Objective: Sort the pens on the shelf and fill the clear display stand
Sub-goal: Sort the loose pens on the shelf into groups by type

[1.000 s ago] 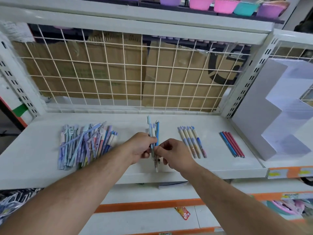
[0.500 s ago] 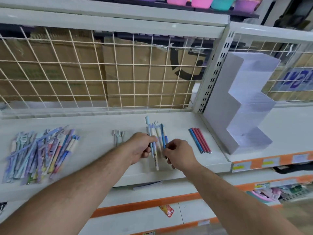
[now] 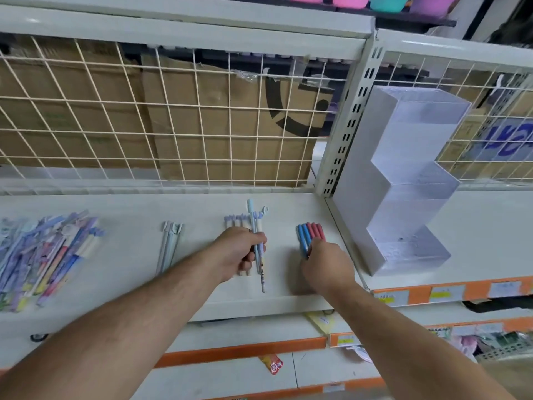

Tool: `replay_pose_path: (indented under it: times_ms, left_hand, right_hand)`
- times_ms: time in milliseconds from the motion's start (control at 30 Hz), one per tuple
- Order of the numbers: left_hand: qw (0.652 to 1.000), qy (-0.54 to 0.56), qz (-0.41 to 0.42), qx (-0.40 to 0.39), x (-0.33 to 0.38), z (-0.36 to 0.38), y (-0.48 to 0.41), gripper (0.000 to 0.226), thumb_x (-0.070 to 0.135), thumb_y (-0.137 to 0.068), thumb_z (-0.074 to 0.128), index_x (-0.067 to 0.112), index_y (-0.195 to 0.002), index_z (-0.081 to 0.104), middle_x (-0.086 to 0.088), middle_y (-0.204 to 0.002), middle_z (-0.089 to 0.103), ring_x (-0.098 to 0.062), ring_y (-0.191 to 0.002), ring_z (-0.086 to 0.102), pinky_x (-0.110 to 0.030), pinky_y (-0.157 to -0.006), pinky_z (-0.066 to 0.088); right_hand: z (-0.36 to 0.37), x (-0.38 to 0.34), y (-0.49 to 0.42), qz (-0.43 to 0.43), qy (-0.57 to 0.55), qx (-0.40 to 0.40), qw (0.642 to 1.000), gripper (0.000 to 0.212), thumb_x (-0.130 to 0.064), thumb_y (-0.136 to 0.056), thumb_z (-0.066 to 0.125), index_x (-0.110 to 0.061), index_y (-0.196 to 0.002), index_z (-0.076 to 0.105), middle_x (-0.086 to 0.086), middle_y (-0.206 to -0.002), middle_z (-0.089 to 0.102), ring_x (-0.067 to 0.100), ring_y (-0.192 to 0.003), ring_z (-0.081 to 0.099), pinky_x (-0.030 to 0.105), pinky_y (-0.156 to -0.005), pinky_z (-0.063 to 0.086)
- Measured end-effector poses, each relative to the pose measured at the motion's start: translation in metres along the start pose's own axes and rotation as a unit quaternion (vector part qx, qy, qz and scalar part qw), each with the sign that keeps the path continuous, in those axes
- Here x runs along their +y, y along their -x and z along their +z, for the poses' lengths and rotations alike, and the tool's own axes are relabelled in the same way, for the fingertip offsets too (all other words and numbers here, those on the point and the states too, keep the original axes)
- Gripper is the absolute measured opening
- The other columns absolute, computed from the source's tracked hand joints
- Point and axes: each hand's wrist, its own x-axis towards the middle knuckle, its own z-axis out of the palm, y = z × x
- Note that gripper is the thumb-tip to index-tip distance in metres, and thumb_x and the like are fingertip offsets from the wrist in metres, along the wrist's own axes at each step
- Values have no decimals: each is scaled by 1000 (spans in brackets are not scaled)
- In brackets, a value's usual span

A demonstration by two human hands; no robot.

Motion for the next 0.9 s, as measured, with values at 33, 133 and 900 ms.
replay_pose_path:
  times_ms: [33, 133, 900]
  left_hand:
    - [1000, 2, 3, 1, 1, 1, 0, 16, 13, -96, 58, 7, -81, 60, -4, -65, 57, -11, -47, 37, -23, -42, 26]
    - [1000, 3, 10, 7, 1, 3, -2, 14, 12, -96, 58, 7, -83, 61, -6, -71, 57, -11, -48, 38, -23, -43, 26]
    - [998, 23, 22, 46, -4, -78, 5, 8, 8, -96, 56, 6, -89, 59, -8, -72, 57, -14, -48, 42, -22, -43, 34]
  right_hand:
    - [0, 1, -1, -3, 8, 4, 1000, 21, -18, -92, 52, -14, -111, 57, 7, -95, 64, 27, -76, 52, 30, -66, 41]
    - [2, -1, -3, -13, -13, 14, 1000, 16, -22, -93, 54, -17, -107, 57, 1, -85, 57, 25, -76, 55, 29, -63, 41]
    - [21, -101, 9, 6, -312, -52, 949, 11, -17, -90, 63, -11, -82, 68, 3, -70, 66, 17, -57, 58, 21, -49, 44]
